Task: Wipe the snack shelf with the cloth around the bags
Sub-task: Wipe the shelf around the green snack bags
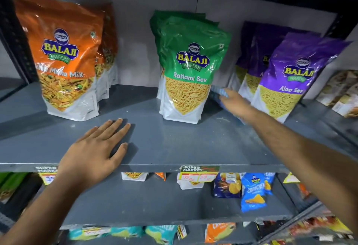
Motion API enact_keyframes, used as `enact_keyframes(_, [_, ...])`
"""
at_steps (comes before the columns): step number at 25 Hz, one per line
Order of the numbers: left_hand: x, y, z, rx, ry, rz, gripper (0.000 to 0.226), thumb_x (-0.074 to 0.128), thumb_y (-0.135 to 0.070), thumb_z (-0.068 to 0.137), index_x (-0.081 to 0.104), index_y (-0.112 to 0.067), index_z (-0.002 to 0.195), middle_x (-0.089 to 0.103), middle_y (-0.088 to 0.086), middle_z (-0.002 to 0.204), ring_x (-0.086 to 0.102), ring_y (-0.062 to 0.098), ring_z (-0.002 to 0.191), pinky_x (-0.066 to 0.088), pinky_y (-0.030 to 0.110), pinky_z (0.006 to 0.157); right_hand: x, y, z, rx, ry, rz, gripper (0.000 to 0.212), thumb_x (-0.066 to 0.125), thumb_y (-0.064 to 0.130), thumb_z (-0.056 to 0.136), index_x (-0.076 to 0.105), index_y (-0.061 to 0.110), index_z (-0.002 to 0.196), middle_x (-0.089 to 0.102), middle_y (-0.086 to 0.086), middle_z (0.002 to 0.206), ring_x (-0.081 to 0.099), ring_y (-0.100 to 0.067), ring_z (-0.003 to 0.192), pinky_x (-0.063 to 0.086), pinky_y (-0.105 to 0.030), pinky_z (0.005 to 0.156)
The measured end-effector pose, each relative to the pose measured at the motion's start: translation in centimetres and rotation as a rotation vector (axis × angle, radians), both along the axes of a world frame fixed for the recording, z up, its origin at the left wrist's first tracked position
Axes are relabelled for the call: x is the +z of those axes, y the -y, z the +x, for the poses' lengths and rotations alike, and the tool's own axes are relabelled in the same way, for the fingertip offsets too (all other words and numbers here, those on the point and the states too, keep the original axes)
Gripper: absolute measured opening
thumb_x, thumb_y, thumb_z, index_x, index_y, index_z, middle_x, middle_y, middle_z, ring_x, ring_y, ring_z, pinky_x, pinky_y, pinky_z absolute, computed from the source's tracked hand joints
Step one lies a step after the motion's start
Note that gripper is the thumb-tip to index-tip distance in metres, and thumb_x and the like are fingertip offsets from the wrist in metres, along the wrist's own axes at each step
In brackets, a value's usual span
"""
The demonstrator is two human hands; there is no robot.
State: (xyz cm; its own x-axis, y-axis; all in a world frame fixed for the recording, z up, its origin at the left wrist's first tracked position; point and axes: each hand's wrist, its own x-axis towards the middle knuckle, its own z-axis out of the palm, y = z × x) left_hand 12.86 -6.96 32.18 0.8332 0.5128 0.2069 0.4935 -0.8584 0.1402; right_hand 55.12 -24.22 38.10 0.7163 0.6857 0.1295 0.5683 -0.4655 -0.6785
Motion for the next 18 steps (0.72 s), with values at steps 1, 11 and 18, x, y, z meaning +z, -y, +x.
enact_keyframes(1, [0.0,0.0,0.2,-0.007,-0.001,0.003,0.069,0.009,-0.067,0.096,0.014,-0.048,0.162,0.009,-0.020,0.172,0.006,0.004,0.160,0.013,0.034,0.131,1.0,-1.4,0.8,-0.087,0.060,0.016,0.034,0.046,0.016,0.098,0.062,0.029,0.125,0.070,-0.008,0.103,0.064,-0.029,0.092,0.052,-0.036,0.077])
enact_keyframes(11, [-0.1,-0.2,0.1,-0.007,-0.024,0.010,0.070,0.010,-0.067,0.096,0.015,-0.047,0.163,0.012,-0.018,0.172,0.012,0.007,0.160,0.016,0.036,0.131,-0.9,-4.3,-0.3,0.100,0.070,-0.290,0.040,0.045,0.037,0.103,0.057,0.021,0.137,0.056,-0.014,0.144,0.055,-0.033,0.127,0.041,-0.041,0.110])
enact_keyframes(18, [0.2,0.3,0.0,0.000,-0.011,0.005,0.074,0.006,-0.067,0.094,0.016,-0.044,0.163,0.012,-0.014,0.173,0.011,0.009,0.160,0.014,0.036,0.131,-1.5,3.7,-7.2,0.148,0.024,-0.190,0.037,0.053,0.034,0.102,0.055,0.026,0.139,0.063,0.001,0.128,0.059,-0.021,0.122,0.043,-0.028,0.099])
